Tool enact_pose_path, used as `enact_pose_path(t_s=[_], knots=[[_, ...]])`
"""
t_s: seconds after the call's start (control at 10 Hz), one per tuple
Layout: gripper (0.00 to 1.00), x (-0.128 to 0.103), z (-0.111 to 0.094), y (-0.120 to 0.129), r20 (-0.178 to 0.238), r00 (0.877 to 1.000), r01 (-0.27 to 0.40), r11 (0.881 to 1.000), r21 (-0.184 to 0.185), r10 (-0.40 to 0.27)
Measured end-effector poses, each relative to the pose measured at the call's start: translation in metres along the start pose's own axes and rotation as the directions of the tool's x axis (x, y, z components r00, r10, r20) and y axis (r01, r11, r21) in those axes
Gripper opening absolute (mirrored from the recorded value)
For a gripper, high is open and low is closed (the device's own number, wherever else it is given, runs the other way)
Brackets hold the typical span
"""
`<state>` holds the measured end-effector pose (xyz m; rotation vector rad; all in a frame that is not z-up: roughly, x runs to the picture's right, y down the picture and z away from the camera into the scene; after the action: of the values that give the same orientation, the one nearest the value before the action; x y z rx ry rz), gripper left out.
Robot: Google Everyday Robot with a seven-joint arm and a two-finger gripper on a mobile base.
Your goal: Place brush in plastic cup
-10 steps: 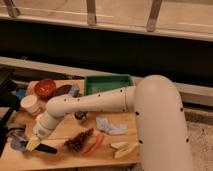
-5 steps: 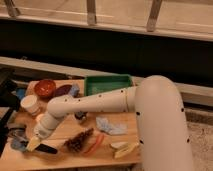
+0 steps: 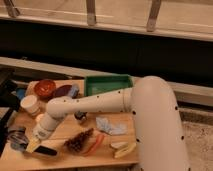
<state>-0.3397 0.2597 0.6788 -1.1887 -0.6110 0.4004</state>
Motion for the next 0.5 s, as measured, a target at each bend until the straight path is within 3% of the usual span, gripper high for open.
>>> enact_pose_path(t_s=[0.5], knots=[[0.03, 0.0079, 0.0066, 0.004, -0.007, 1.0, -0.007, 0.999, -0.031, 0.007]])
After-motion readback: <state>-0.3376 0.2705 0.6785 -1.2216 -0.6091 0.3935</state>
